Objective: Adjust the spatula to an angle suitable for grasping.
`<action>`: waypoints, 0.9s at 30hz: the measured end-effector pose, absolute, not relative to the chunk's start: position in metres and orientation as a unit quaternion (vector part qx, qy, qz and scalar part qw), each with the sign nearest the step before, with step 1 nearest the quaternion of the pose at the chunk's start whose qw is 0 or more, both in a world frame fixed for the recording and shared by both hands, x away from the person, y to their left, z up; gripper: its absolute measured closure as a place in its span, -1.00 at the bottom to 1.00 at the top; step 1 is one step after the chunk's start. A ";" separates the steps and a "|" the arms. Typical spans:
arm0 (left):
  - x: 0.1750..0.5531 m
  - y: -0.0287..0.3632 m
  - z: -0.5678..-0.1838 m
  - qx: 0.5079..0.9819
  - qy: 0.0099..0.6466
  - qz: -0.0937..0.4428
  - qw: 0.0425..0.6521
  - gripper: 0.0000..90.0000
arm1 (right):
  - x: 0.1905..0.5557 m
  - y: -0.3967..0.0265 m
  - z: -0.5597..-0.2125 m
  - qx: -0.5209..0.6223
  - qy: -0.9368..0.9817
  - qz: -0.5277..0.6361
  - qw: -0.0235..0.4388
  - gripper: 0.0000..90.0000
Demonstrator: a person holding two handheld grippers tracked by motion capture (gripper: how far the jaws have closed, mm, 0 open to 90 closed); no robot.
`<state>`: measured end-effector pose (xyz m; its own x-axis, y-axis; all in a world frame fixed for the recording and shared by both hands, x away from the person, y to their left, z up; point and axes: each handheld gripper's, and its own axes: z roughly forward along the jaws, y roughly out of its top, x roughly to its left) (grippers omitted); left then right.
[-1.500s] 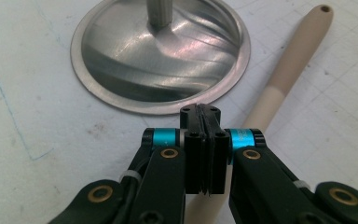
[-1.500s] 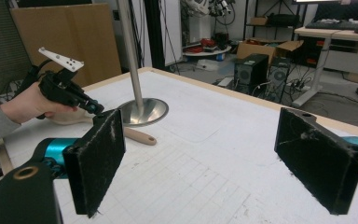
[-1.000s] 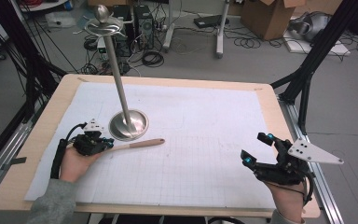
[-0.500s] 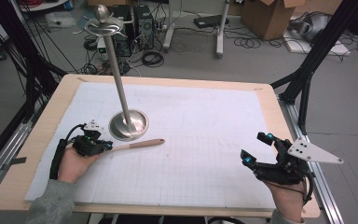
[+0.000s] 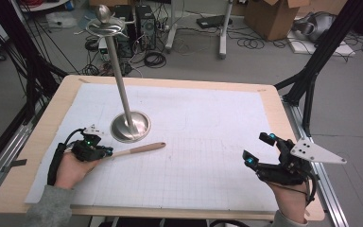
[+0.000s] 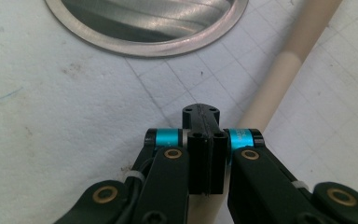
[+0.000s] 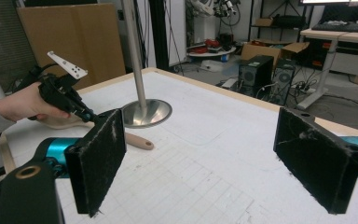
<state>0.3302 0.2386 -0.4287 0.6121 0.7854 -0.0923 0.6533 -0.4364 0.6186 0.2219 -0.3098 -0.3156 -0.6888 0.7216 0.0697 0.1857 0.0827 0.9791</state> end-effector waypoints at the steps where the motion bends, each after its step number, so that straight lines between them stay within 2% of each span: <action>1: 0.329 0.239 -0.429 0.840 0.428 0.105 0.316 0.99 | 0.223 -0.308 -0.315 0.323 0.701 0.595 0.223 -0.65; 27: 0.298 0.242 -0.428 0.838 0.439 0.098 0.310 0.99 | 0.246 -0.291 -0.313 0.294 0.703 0.613 0.207 -0.65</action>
<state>0.2982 0.2418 -0.4279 0.5956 0.7961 -0.1069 0.6745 -0.4233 0.6049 0.2460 -0.2907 -0.3129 -0.7414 0.6673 0.0704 0.1605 0.0744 0.9842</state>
